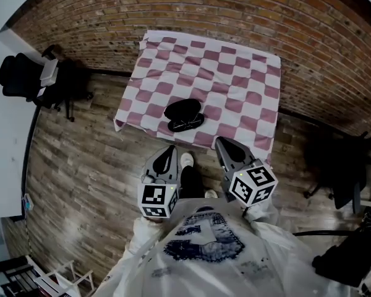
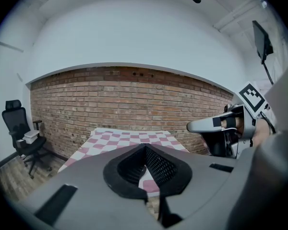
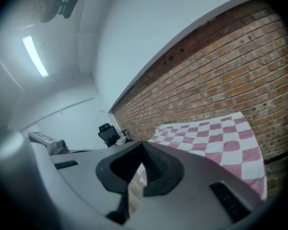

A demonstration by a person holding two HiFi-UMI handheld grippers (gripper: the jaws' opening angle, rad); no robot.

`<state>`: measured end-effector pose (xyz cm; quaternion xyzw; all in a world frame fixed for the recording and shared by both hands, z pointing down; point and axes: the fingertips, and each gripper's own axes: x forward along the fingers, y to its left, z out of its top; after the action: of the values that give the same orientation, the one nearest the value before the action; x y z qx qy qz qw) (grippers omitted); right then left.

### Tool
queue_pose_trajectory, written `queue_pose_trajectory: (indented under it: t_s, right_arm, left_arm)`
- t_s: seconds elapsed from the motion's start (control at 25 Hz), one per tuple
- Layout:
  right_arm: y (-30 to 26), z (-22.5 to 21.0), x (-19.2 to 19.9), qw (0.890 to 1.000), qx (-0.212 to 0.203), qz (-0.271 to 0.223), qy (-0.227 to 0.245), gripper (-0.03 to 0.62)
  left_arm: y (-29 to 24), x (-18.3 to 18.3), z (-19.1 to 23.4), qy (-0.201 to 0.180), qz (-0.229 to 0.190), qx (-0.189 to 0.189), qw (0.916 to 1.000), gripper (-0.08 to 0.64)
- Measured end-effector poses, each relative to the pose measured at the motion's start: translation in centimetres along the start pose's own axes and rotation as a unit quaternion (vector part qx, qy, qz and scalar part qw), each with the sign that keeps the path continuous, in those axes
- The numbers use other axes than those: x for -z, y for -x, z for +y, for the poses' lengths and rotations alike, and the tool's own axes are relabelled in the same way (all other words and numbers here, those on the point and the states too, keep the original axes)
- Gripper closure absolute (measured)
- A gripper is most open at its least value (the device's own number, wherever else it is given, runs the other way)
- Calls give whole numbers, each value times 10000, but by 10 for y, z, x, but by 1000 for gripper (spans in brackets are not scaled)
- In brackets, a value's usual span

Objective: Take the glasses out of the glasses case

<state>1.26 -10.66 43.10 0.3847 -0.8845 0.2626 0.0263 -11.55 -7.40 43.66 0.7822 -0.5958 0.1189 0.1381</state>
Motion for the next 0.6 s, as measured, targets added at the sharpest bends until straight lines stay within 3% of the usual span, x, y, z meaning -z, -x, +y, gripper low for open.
queue_pose_trajectory:
  t_s: [0.6]
  right_arm:
    - [-111,-23,-30,9995,271,131,-110,579]
  left_arm:
    - [-88,-30,89,0,154,201,9997,551]
